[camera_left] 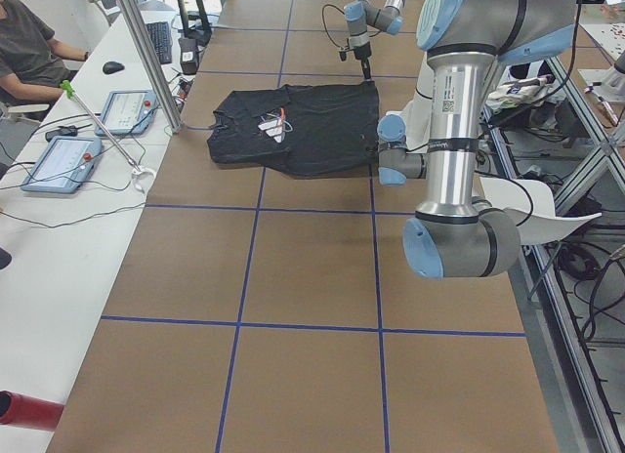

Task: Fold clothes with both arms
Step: 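Close both grippers on the hem corners and lift the hem slightly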

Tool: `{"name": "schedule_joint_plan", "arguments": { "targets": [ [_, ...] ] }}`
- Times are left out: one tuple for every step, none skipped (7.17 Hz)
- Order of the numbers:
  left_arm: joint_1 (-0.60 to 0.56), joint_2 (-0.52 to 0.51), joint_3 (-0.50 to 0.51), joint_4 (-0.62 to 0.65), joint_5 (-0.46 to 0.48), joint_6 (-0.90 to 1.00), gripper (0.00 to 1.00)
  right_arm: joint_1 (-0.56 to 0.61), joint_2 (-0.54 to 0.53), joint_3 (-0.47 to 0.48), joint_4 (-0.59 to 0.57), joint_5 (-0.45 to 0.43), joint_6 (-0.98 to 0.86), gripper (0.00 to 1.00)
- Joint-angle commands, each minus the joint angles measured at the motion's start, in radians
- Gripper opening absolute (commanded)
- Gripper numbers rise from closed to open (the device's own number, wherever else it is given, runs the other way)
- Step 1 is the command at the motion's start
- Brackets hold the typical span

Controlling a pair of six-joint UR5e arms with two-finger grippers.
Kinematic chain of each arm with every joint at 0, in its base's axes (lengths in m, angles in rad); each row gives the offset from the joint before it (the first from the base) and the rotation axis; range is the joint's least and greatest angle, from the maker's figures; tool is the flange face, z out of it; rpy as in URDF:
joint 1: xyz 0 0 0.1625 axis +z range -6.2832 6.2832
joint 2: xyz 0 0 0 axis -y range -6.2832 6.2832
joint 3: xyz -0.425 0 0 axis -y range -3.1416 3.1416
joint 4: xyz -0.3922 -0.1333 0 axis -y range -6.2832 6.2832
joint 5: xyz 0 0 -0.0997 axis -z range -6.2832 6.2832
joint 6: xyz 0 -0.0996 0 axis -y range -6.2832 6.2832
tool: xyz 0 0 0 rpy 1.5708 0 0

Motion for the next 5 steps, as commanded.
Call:
{"name": "schedule_joint_plan", "arguments": {
  "targets": [
    [0.001,0.0,0.0,0.0,0.0,-0.001,0.0,0.0,-0.003,0.0,-0.001,0.0,0.0,0.59],
    [-0.001,0.0,0.0,-0.001,0.0,0.0,0.0,-0.006,-0.003,0.0,-0.001,0.0,0.0,0.48],
    [-0.001,0.0,-0.002,0.0,0.0,0.0,0.0,-0.008,-0.003,0.0,-0.001,-0.002,0.0,0.28],
    [-0.001,0.001,-0.003,0.0,0.0,-0.001,0.0,-0.02,-0.003,0.003,-0.001,-0.002,0.0,0.0],
    [-0.001,0.002,-0.008,0.0,0.0,0.0,0.0,-0.023,-0.003,0.004,-0.001,-0.002,-0.002,0.0]
  ]
}}
